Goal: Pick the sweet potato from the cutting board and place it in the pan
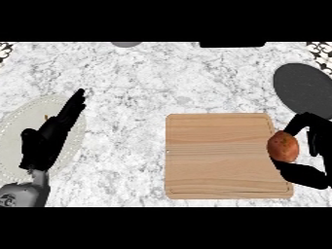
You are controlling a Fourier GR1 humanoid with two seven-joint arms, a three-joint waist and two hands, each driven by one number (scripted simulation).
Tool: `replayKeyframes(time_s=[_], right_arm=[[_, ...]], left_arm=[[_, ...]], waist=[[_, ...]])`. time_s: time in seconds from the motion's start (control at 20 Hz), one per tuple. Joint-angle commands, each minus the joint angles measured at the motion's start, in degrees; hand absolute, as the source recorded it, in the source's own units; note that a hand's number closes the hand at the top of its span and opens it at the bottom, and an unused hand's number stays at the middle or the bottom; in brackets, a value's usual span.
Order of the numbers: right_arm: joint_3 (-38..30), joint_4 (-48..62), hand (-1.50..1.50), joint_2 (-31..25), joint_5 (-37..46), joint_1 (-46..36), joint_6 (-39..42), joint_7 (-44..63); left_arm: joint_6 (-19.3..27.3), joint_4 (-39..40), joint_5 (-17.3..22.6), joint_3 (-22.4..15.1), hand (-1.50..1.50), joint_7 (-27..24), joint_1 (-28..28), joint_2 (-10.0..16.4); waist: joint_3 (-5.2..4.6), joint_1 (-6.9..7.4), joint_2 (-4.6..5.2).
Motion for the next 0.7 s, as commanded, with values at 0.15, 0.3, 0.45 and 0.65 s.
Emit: replayKeyframes(time_s=[0.15, 0.3, 0.45, 0.65], right_arm=[[-10.87, 12.81, 1.5, 2.05, -9.76, -4.63, -4.78, -9.03], [-13.45, 24.18, 1.5, -0.56, -8.61, -8.14, -6.38, -16.03], [-16.83, 34.48, 1.5, -2.28, -7.92, -13.23, -9.55, -19.98], [-21.59, 51.75, 1.5, -3.78, -8.93, -21.23, -16.03, -28.3]], left_arm=[[-0.06, -2.68, -1.18, -1.91, 0.0, 2.04, 0.01, -2.5], [1.08, -3.95, -2.71, -2.42, 0.0, 3.68, -0.26, -3.24], [0.12, -0.2, -1.85, -0.21, 0.0, 3.38, -4.97, -2.59], [-2.02, -1.5, -0.84, 0.17, 0.0, 1.95, -0.85, -1.54]], waist=[[0.01, 1.32, 0.27], [0.02, 1.6, 0.31], [0.03, 1.61, 0.43], [0.06, 2.27, 0.56]])
